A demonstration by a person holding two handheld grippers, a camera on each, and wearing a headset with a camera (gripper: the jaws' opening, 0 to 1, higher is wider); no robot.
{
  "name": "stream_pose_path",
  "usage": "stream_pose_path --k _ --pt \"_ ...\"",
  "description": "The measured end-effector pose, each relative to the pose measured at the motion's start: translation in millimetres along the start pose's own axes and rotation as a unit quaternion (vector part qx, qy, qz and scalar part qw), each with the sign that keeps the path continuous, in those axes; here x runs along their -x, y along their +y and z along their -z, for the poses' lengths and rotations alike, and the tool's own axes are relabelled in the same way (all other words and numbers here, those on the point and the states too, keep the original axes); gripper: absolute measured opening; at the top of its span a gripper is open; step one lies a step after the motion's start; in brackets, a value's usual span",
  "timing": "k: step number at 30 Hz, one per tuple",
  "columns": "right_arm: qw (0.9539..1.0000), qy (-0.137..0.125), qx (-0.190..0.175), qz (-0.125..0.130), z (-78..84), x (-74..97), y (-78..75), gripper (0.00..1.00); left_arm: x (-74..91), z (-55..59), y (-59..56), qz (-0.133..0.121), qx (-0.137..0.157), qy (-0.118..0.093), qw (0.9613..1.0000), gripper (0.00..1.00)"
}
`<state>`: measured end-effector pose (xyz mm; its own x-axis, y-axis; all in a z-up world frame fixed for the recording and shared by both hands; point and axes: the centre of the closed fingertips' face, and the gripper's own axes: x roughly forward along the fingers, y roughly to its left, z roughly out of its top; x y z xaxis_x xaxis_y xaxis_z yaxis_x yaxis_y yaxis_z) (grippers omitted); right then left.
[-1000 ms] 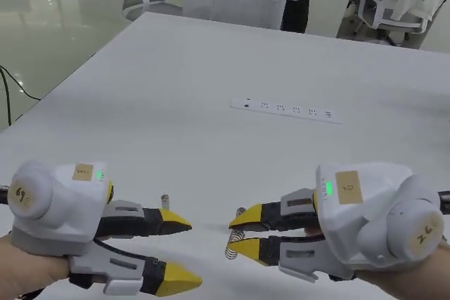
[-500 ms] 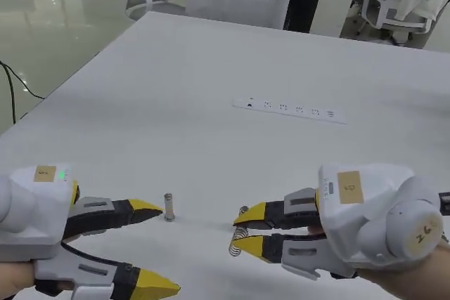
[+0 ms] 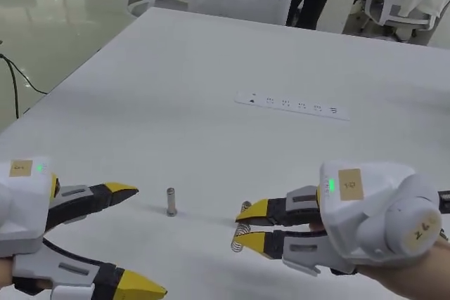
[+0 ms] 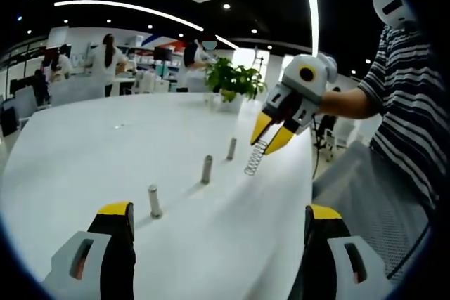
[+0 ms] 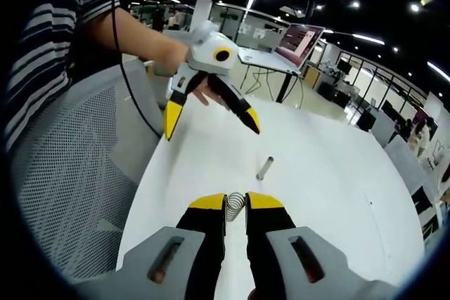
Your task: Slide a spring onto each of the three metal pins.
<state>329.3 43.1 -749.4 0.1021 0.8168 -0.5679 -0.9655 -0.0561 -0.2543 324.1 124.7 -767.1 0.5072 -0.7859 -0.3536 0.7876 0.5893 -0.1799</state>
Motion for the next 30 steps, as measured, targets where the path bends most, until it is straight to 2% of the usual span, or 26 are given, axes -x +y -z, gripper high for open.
stream_pose_path --k 10,16,22,30 --pt "1.0000 0.002 -0.006 -0.004 4.0 -6.3 2.5 0.07 7.9 1.3 10.1 -0.018 0.006 -0.003 0.9998 0.98" --pt "0.9999 0.005 -0.005 -0.012 5.7 -12.3 2.8 0.07 10.2 4.2 11.7 -0.022 0.009 -0.001 0.9997 0.98" --pt "0.9996 0.013 0.002 -0.025 6.6 -24.9 2.1 0.07 12.9 5.8 14.4 -0.026 0.012 -0.002 0.9996 0.98" --pt "0.9992 0.005 0.022 -0.034 -11.2 -43.5 -9.8 0.07 17.4 8.3 18.5 -0.033 0.016 -0.004 0.9993 0.98"
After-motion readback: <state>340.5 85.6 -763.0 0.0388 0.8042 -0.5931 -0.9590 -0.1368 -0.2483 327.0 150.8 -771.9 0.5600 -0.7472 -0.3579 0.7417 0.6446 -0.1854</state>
